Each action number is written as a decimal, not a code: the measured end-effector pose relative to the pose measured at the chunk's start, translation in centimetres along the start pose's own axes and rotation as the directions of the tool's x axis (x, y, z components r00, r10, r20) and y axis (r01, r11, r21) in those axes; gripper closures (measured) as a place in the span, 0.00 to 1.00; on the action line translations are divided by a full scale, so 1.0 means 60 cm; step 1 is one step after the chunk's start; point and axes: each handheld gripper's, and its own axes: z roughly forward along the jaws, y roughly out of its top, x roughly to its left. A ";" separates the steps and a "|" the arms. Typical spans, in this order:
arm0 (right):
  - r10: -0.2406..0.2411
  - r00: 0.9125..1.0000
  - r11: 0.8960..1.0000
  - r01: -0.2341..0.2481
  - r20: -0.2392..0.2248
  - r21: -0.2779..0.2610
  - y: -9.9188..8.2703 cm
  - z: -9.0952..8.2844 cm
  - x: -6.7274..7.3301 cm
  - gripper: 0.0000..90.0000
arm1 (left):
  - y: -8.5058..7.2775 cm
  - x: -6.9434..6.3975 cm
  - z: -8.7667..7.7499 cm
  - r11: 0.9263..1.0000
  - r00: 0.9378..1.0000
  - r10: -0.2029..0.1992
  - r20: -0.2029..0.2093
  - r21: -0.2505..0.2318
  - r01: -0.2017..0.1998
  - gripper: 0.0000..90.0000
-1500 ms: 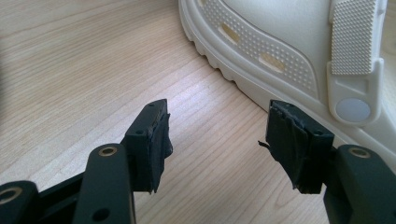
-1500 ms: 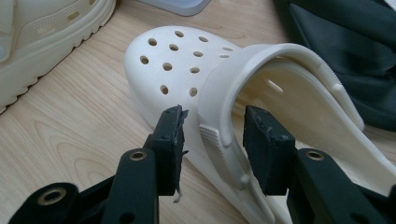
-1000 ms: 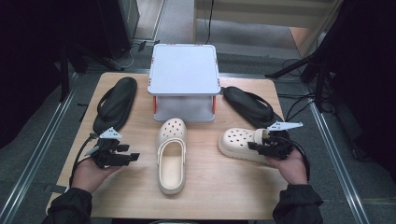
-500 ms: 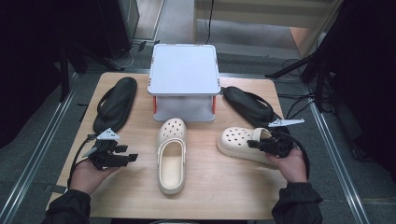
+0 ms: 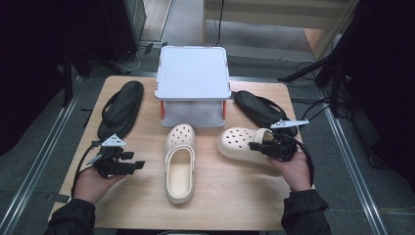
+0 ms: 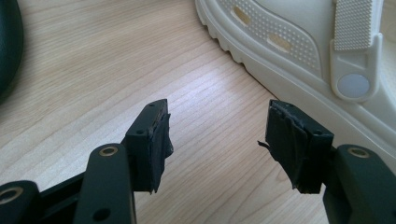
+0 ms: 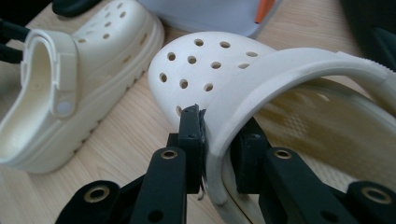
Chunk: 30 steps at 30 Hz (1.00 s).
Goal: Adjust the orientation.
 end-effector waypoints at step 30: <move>0.057 0.998 0.998 -0.057 0.014 0.022 0.031 0.102 0.045 0.83 | 0.022 -0.007 0.018 0.998 0.997 0.057 0.044 0.010 -0.058 0.45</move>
